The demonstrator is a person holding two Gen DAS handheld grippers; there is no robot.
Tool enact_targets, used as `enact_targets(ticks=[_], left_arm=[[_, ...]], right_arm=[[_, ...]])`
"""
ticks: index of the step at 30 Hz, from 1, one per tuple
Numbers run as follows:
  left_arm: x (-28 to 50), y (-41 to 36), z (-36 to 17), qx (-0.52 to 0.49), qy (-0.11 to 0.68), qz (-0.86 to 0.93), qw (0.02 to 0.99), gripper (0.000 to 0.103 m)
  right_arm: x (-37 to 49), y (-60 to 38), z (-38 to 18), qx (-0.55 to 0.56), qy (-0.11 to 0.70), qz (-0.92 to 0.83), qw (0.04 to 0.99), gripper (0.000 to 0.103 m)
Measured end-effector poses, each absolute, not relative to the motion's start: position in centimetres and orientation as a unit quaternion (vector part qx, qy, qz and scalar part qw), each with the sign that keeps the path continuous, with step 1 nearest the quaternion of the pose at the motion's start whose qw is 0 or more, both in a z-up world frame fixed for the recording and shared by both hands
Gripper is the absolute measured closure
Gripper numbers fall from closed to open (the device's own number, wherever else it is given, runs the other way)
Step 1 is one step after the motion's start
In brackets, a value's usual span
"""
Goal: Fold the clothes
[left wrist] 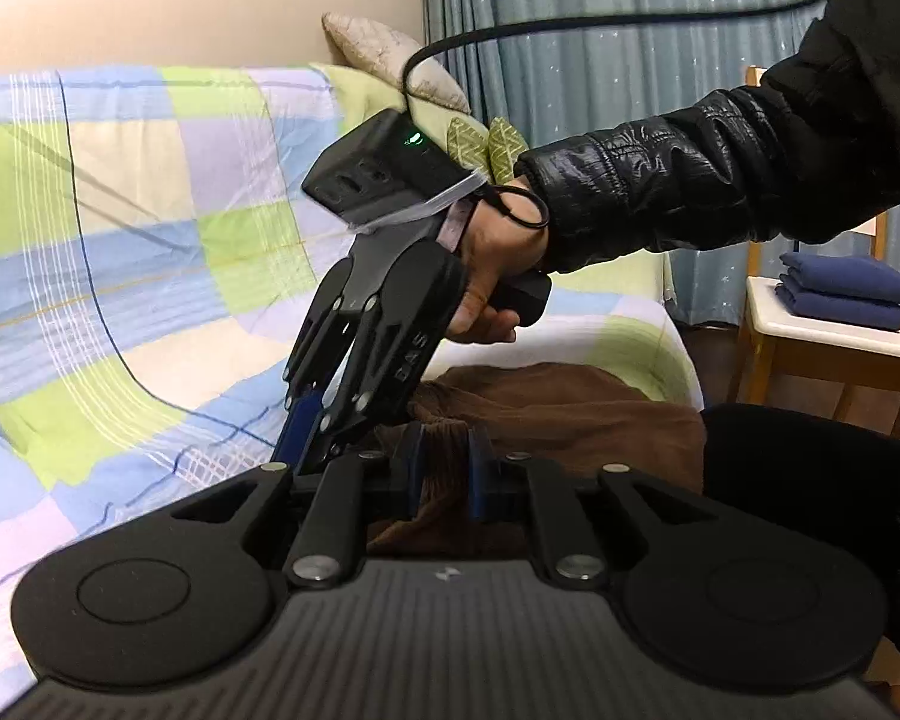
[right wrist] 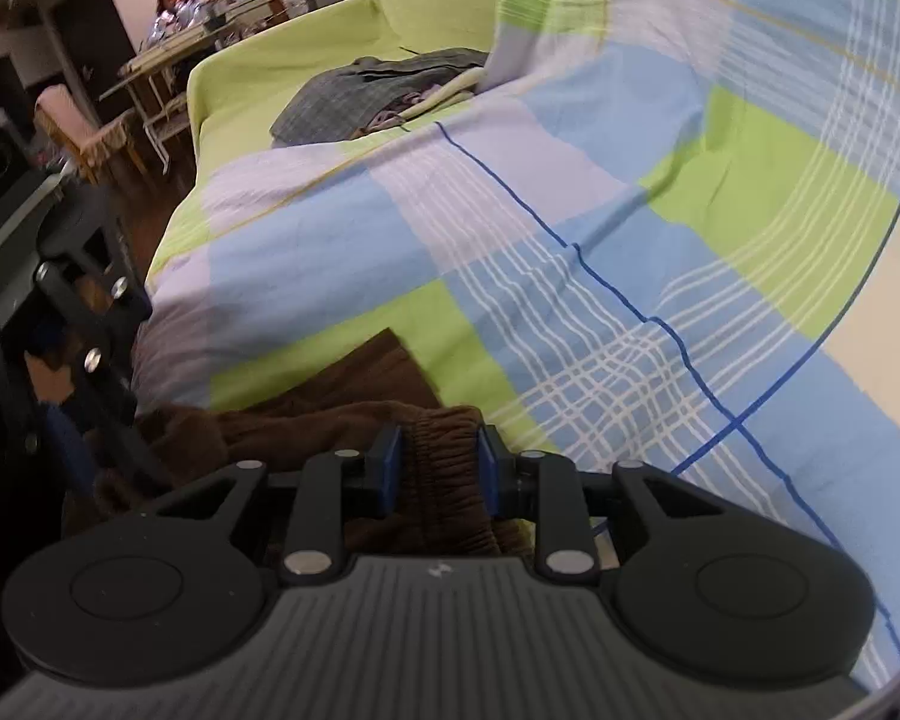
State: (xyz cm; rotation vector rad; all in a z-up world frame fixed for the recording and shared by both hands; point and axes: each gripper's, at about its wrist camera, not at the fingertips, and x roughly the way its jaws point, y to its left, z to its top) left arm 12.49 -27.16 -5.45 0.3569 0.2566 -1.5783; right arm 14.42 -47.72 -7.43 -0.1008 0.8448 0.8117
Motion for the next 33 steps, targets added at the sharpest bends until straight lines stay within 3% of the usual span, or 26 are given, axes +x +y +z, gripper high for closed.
enact_targets(ticks=[5,12,15,17,18,28,33], left_arm=[[12.7,-26.5,-4.9,0.154,0.108,-0.696,0.693,0.088],[14.7,-27.2,-5.7,0.145,0.129,-0.678,0.709,0.088],[15.7,-27.4,-5.7,0.137,0.131,-0.677,0.711,0.088],[16.5,-27.6,-5.8,0.138,0.133,-0.675,0.713,0.088],[16.9,-27.7,-5.8,0.139,0.133,-0.675,0.712,0.088],[18.6,-28.4,-5.4,0.164,0.116,-0.686,0.699,0.088],[21.4,-30.4,-7.1,0.172,0.154,-0.657,0.717,0.088]], right_arm=[[14.6,-46.2,-5.2,-0.057,0.376,0.447,0.81,0.08],[17.9,-46.4,-9.8,-0.046,0.42,0.425,0.8,0.079],[17.2,-47.7,-9.3,-0.028,0.402,0.413,0.816,0.075],[15.8,-49.7,-7.9,-0.011,0.374,0.383,0.845,0.062],[15.1,-50.5,-7.4,-0.002,0.363,0.369,0.856,0.061],[9.9,-56.5,-8.7,0.146,0.319,0.273,0.896,0.061],[7.6,-56.7,-9.5,0.163,0.308,0.247,0.904,0.059]])
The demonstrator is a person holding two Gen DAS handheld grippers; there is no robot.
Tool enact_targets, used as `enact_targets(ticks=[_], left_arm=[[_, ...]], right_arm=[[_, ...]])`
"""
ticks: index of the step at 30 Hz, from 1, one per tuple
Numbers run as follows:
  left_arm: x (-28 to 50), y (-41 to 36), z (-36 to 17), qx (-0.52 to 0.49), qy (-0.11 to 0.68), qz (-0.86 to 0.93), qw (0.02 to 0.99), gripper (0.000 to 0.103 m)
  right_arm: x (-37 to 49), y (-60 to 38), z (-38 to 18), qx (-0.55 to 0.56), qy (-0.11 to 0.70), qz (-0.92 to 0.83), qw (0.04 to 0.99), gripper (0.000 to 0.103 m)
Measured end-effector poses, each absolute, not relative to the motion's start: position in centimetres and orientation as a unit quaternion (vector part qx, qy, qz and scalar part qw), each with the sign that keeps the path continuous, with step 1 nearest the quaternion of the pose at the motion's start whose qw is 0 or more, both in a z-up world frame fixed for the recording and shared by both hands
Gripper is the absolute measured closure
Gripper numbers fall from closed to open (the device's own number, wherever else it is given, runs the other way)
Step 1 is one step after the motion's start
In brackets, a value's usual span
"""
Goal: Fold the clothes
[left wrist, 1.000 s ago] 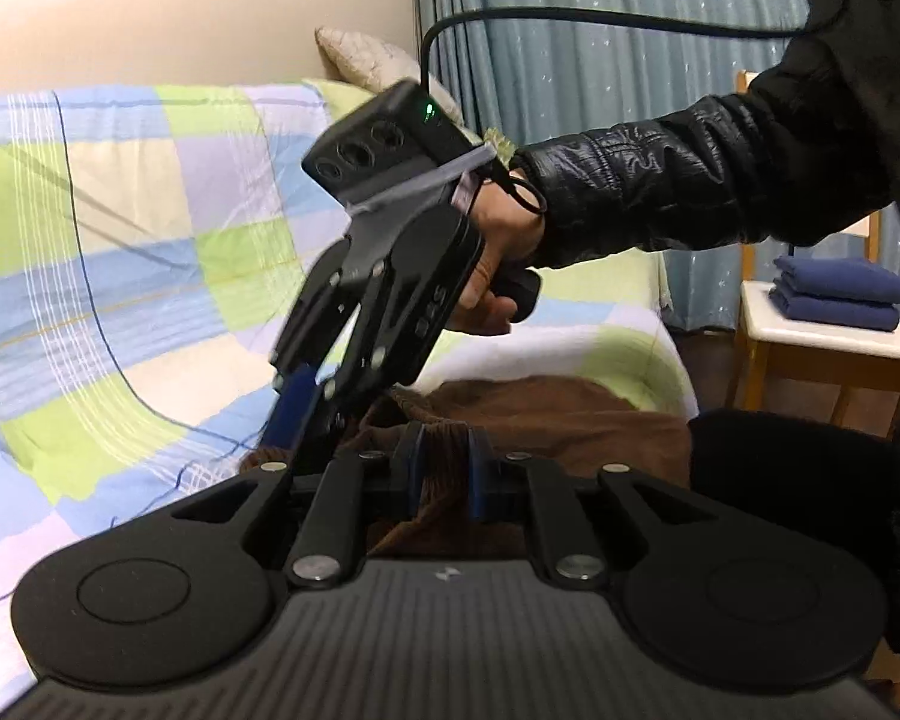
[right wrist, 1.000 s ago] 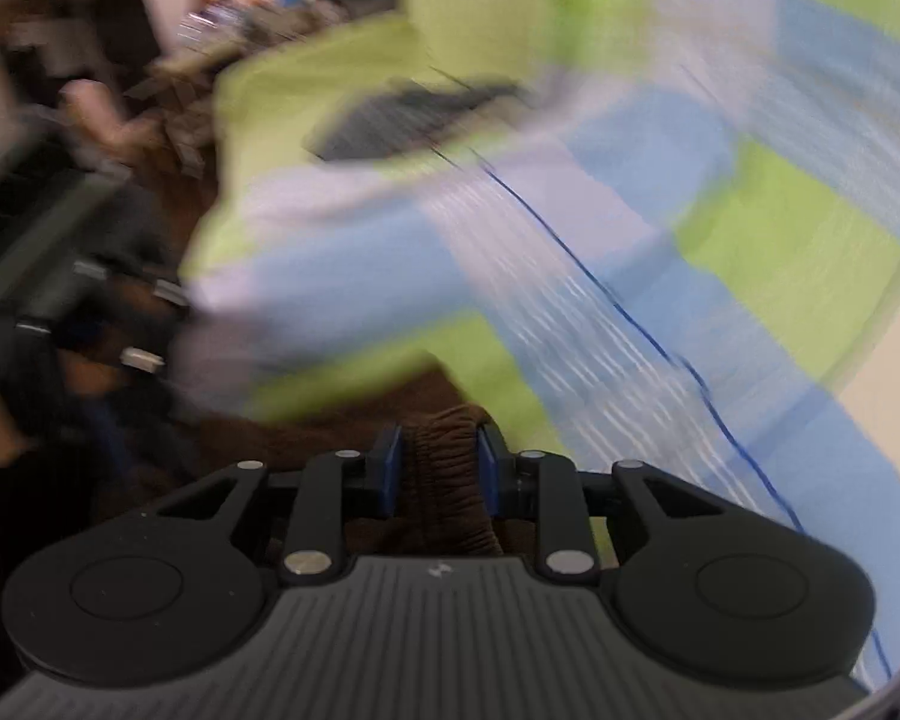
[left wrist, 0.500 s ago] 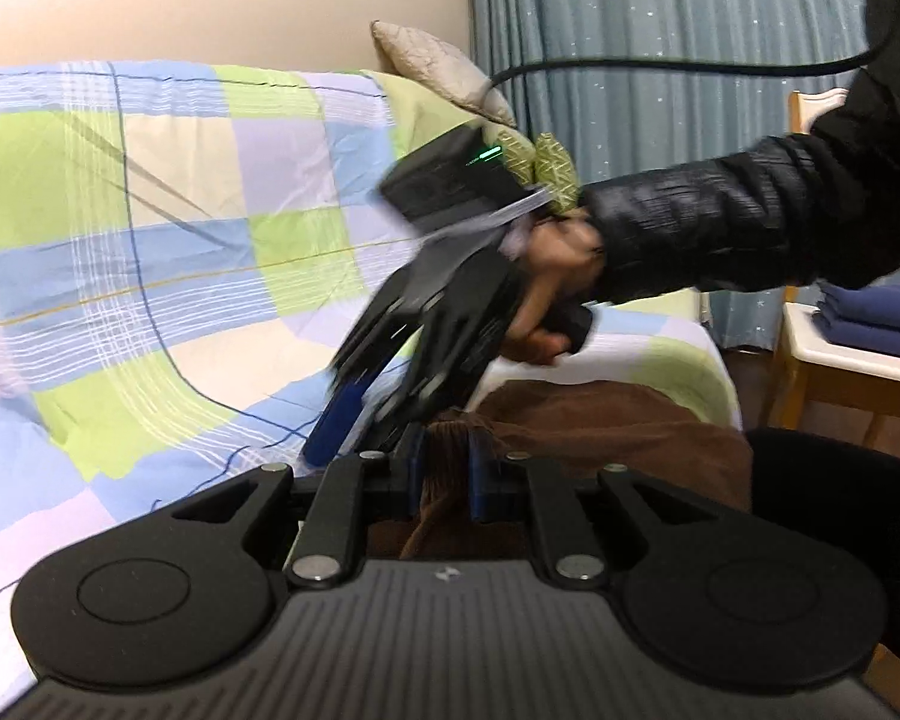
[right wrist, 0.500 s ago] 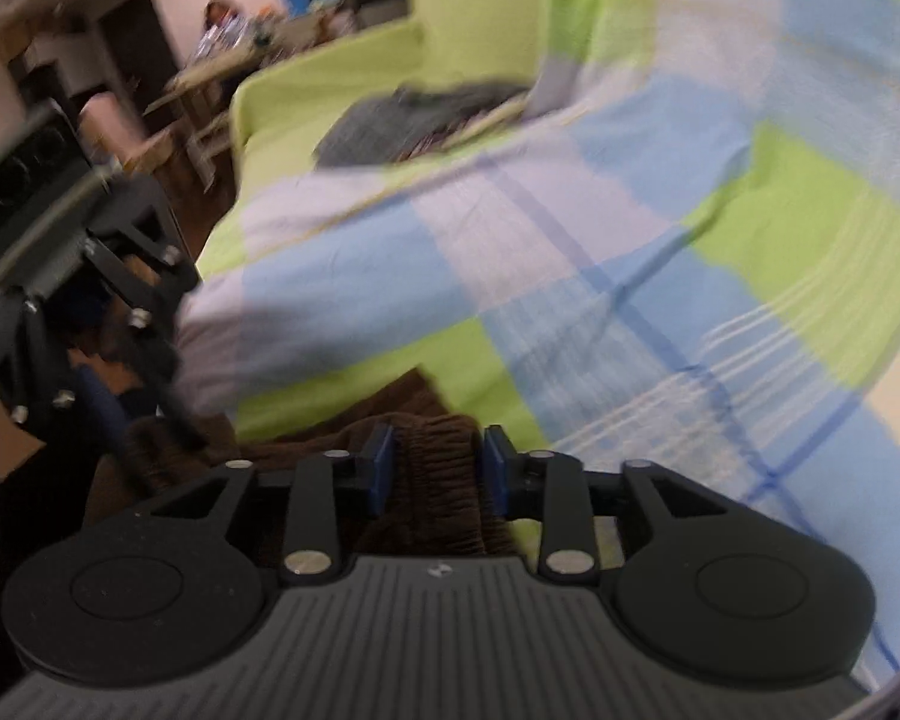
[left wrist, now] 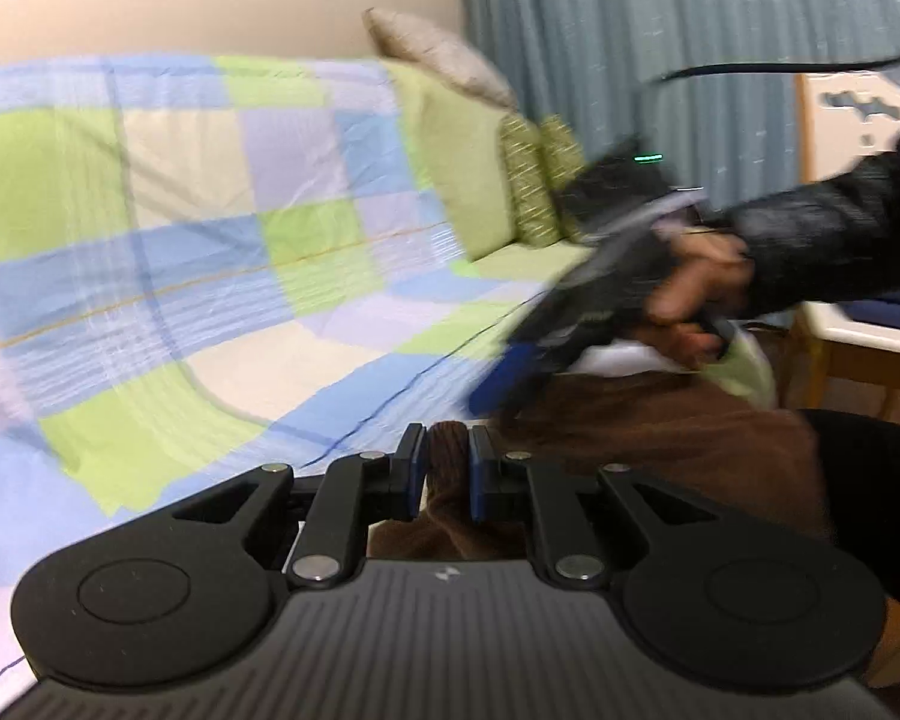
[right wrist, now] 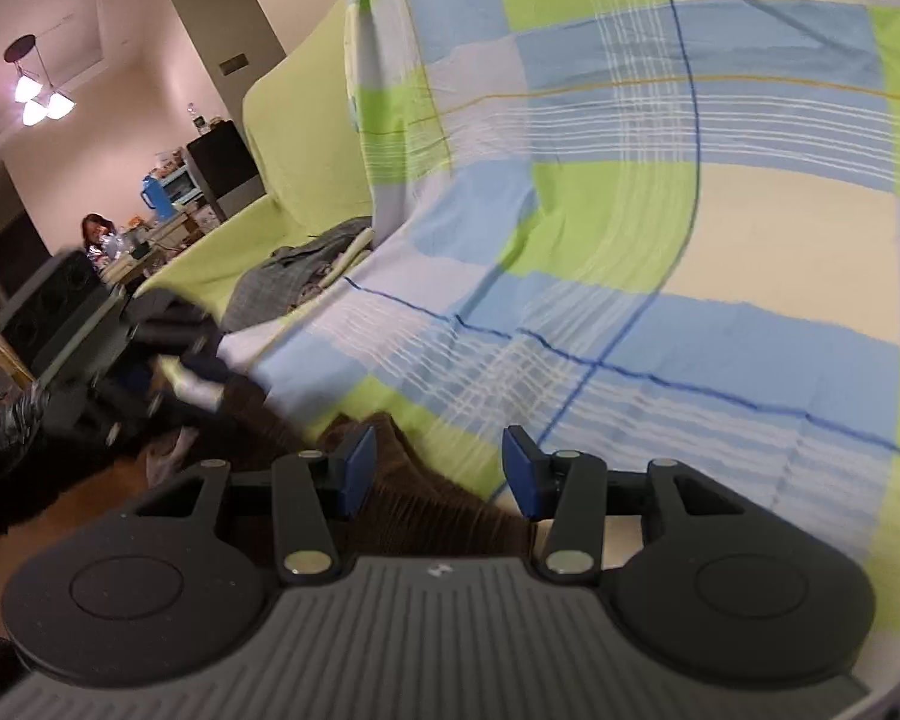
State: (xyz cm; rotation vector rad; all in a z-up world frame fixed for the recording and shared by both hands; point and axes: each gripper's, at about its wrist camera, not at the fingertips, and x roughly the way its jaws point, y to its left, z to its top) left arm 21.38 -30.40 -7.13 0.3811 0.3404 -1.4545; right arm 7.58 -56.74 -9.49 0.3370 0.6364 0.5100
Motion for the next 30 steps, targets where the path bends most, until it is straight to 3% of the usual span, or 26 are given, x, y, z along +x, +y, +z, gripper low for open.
enact_targets(ticks=[7,17,22,24,30], left_arm=[[23.2,-31.9,-9.4,0.161,0.233,-0.632,0.721,0.083],[26.4,-32.1,-10.2,0.081,0.341,-0.622,0.7,0.051],[28.5,-32.8,-11.4,0.036,0.411,-0.642,0.647,0.052],[28.8,-33.3,-11.5,0.036,0.419,-0.649,0.634,0.059],[26.3,-32.6,-9.5,0.061,0.355,-0.651,0.668,0.068]], right_arm=[[5.1,-56.0,-9.7,0.165,0.295,0.228,0.913,0.058],[4.4,-55.6,-11.6,0.182,0.333,0.167,0.91,0.057],[3.8,-55.7,-12.4,0.192,0.329,0.164,0.91,0.057],[3.7,-55.7,-12.5,0.194,0.327,0.162,0.911,0.057],[3.7,-55.7,-12.9,0.204,0.326,0.157,0.909,0.057]])
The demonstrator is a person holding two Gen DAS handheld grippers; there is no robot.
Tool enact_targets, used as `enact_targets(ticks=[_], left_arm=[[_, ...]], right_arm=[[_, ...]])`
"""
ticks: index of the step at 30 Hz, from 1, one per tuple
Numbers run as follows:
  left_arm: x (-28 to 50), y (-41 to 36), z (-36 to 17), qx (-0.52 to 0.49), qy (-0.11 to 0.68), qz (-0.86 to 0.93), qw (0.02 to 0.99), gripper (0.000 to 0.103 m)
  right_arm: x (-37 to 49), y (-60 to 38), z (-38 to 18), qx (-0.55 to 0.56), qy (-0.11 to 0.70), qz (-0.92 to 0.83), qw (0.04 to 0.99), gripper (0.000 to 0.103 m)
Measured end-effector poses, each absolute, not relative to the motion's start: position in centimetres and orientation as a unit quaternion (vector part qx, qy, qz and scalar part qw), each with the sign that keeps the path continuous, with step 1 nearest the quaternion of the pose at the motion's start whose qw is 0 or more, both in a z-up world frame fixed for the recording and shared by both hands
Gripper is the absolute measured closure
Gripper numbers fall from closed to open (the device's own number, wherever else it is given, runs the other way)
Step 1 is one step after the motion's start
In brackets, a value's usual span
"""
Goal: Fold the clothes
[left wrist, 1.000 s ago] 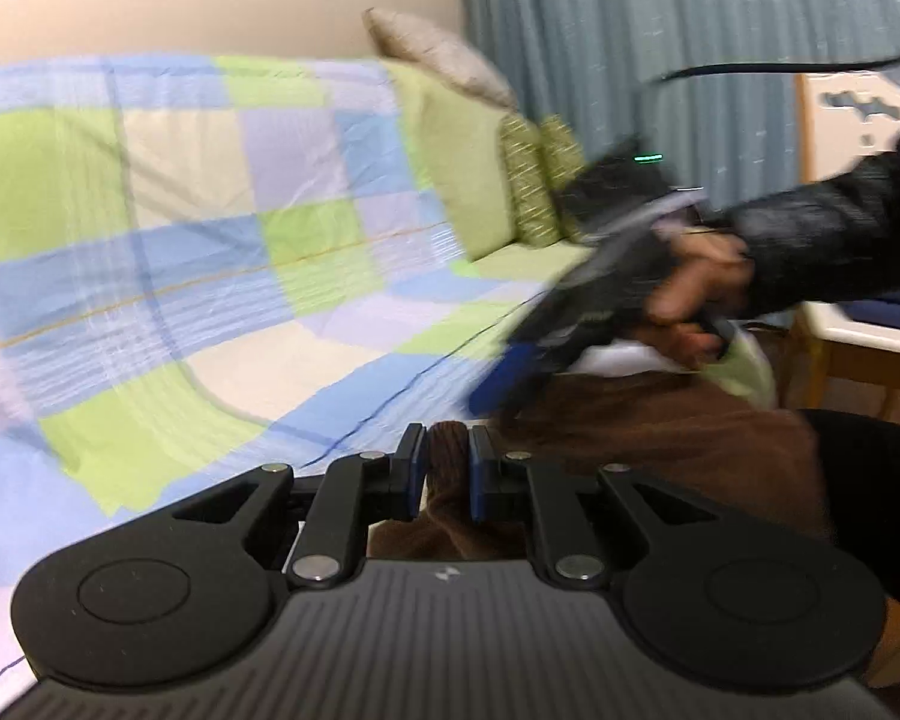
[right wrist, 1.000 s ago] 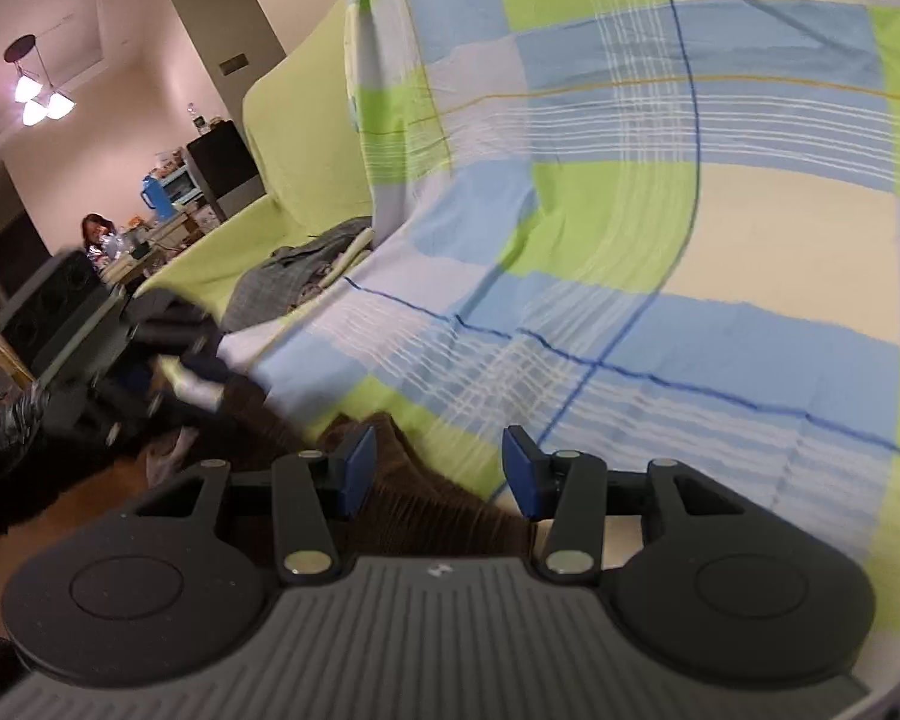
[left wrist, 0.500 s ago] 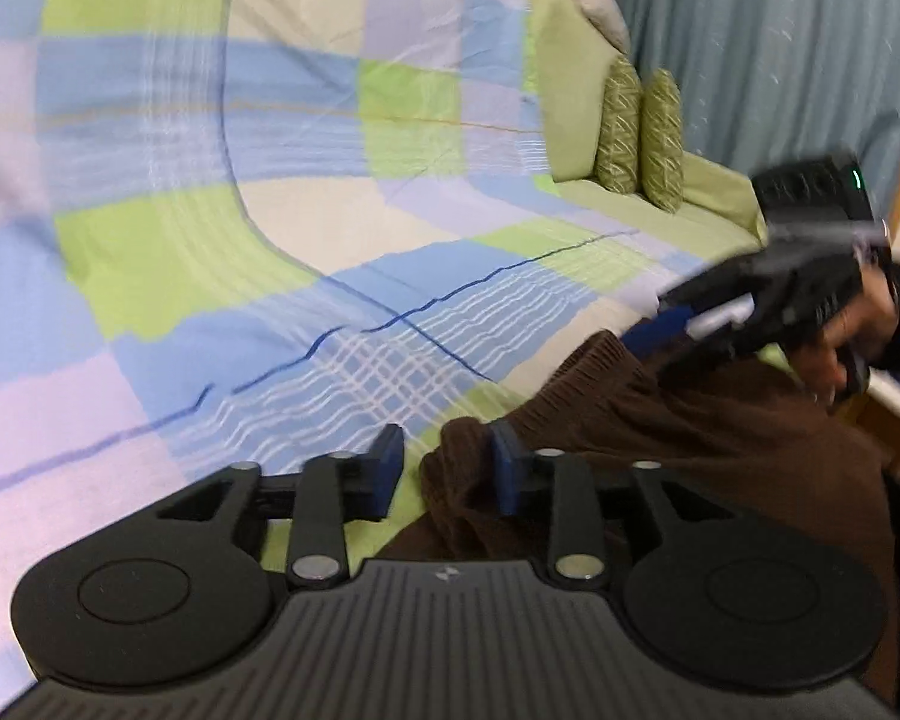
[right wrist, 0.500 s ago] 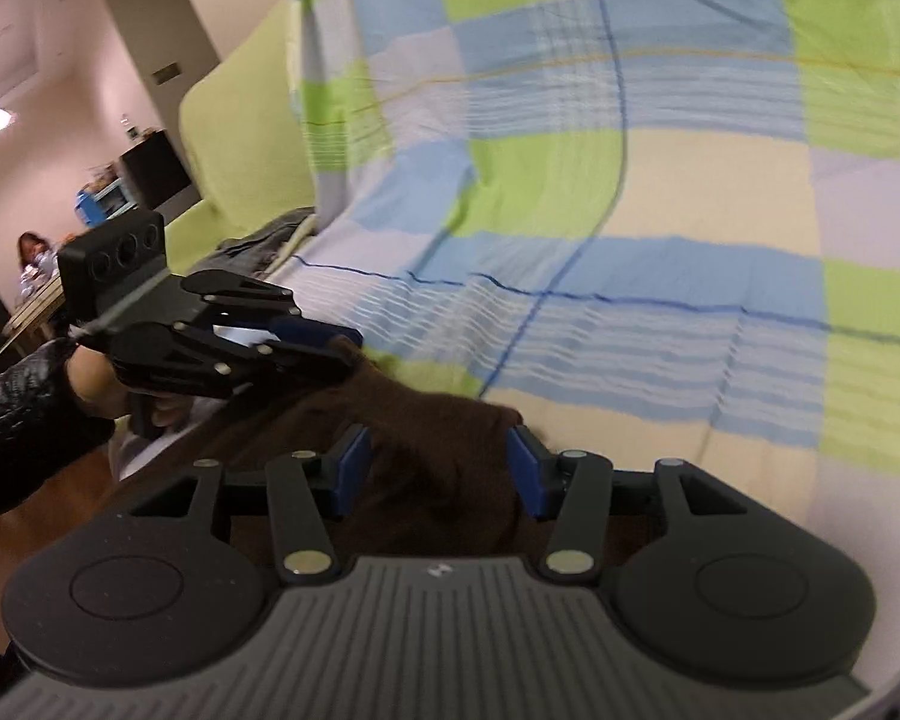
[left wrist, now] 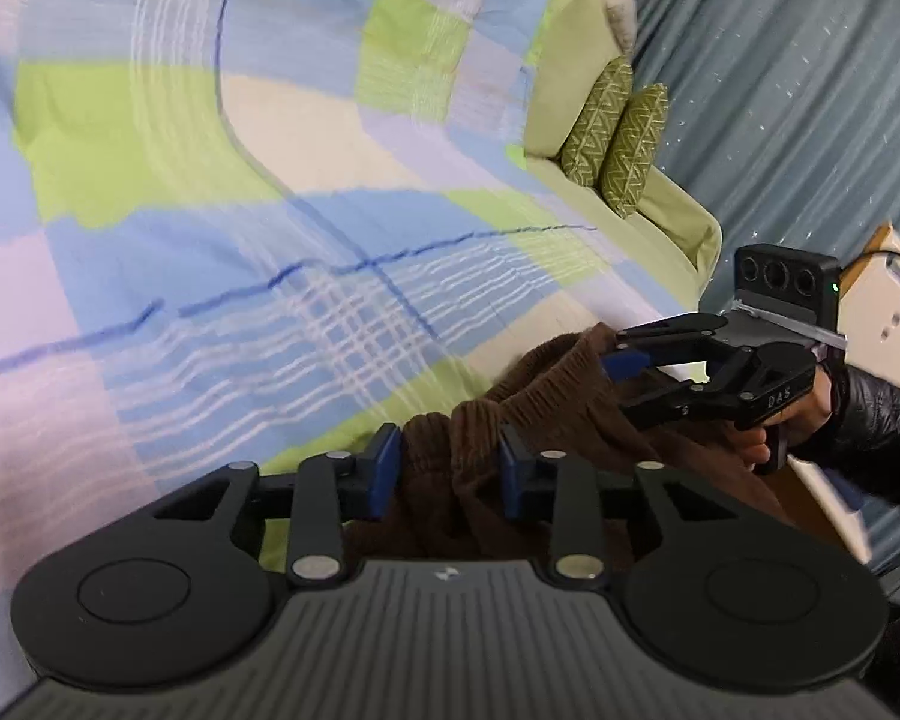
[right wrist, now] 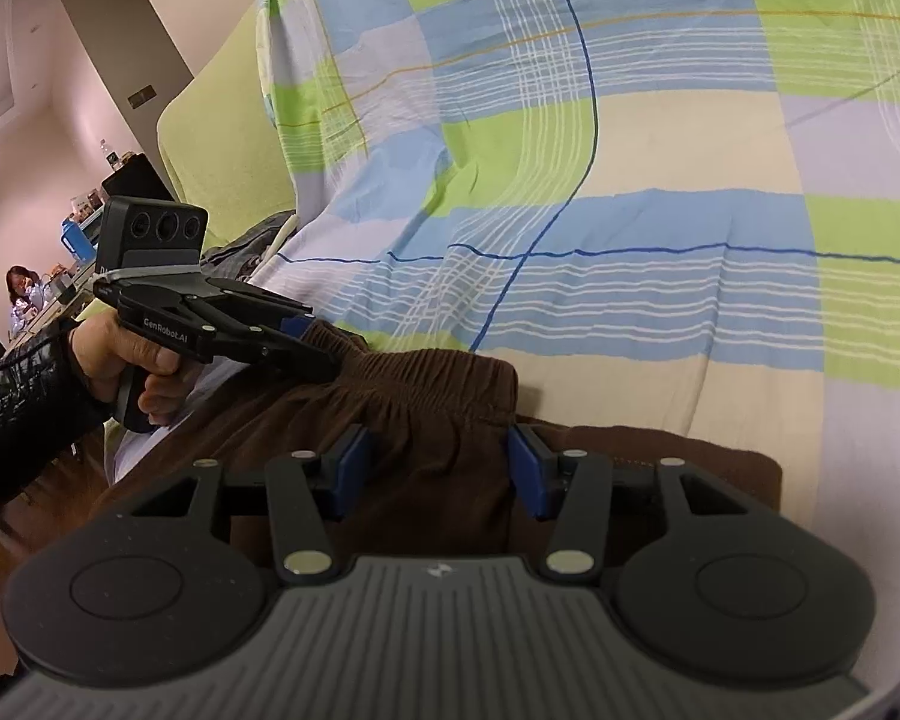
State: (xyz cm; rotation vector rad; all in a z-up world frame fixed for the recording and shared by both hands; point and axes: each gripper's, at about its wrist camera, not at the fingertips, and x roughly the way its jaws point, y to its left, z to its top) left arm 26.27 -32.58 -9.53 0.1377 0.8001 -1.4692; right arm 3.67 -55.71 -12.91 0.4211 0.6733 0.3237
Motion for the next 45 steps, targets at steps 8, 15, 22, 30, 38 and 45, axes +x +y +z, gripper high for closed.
enact_targets(ticks=[8,15,22,30,38,45], left_arm=[[17.6,-28.4,-4.7,0.069,0.303,-0.588,0.747,0.068],[22.0,-29.3,-9.5,0.054,0.365,-0.532,0.762,0.065],[22.5,-28.5,-10.8,0.027,0.362,-0.534,0.764,0.061],[18.3,-27.5,-7.9,0.059,0.259,-0.564,0.782,0.069],[9.0,-24.6,-3.7,0.165,0.111,-0.675,0.71,0.089],[11.5,-24.1,-4.7,0.109,0.15,-0.621,0.762,0.072]], right_arm=[[2.5,-55.2,-11.3,0.202,0.302,0.188,0.912,0.083],[4.7,-53.2,-12.1,0.15,0.335,0.182,0.912,0.08],[2.7,-51.7,-10.3,0.097,0.287,0.159,0.94,0.079],[2.8,-53.2,-10.5,0.17,0.268,0.139,0.938,0.077],[5.1,-56.0,-6.3,0.106,0.276,0.167,0.941,0.074],[12.2,-53.1,-6.4,0.041,0.367,0.25,0.895,0.066]])
